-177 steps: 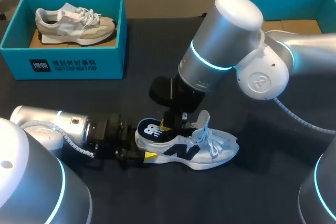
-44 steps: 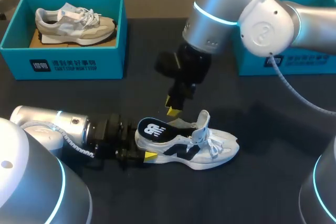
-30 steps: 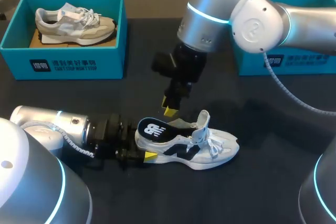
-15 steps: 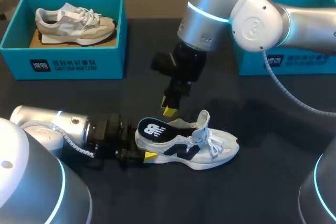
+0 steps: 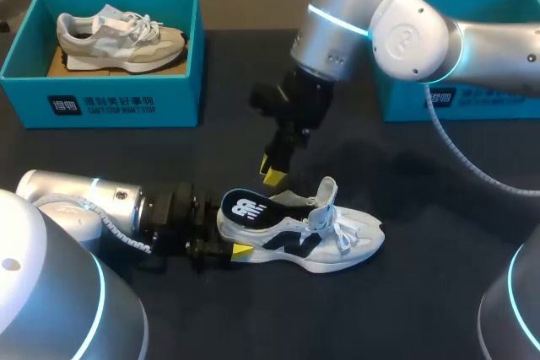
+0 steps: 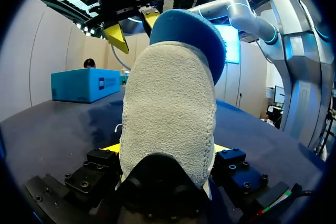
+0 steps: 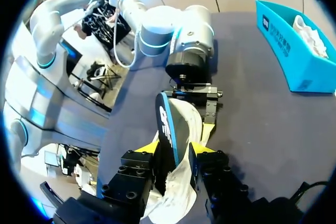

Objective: Take the shoe out of the shoebox, open the shoe tongue, remove and reinsert the insole, then place the shoe into the shoebox

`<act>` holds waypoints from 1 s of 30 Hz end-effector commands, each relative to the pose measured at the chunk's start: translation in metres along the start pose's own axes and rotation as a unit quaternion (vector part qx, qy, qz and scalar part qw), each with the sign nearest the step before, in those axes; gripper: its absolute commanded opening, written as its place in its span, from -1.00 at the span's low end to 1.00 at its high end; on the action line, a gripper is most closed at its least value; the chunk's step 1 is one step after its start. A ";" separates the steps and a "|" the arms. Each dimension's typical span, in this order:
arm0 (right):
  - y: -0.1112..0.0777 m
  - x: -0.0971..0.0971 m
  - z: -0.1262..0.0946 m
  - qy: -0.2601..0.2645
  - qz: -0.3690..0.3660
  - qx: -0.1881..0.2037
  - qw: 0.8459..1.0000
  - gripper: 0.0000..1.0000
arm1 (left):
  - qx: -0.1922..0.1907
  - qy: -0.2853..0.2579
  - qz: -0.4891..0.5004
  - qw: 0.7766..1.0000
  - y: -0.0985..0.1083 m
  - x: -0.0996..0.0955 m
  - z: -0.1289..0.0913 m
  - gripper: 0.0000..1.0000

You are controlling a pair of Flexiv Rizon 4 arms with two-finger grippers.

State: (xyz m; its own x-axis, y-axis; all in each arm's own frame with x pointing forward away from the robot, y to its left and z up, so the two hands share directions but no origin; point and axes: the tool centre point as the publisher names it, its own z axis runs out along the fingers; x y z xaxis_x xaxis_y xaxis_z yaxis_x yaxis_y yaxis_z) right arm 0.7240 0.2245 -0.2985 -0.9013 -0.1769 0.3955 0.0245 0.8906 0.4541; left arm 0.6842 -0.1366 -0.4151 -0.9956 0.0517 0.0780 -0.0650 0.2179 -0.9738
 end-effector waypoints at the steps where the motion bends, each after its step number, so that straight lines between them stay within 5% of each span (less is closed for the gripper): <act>1: 0.001 -0.005 0.003 0.012 0.002 0.001 1.000 -0.29 | -0.001 -0.002 0.000 1.000 0.000 0.000 0.000 -1.00; 17: 0.010 -0.019 0.017 0.058 0.002 0.004 0.998 -0.37 | -0.001 -0.002 0.000 1.000 0.000 0.000 0.000 -1.00; 30: 0.007 -0.008 0.024 0.081 0.012 -0.005 0.997 -0.28 | -0.001 -0.002 0.000 1.000 0.000 0.000 0.000 -1.00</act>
State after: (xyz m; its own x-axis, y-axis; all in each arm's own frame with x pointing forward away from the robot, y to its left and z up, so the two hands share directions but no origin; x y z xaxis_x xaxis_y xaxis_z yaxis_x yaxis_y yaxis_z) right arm 0.7234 0.2436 -0.3167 -0.8154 -0.2234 0.5341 0.0478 0.8934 0.4467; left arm 0.6842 -0.1367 -0.4150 -0.9956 0.0518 0.0780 -0.0650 0.2178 -0.9738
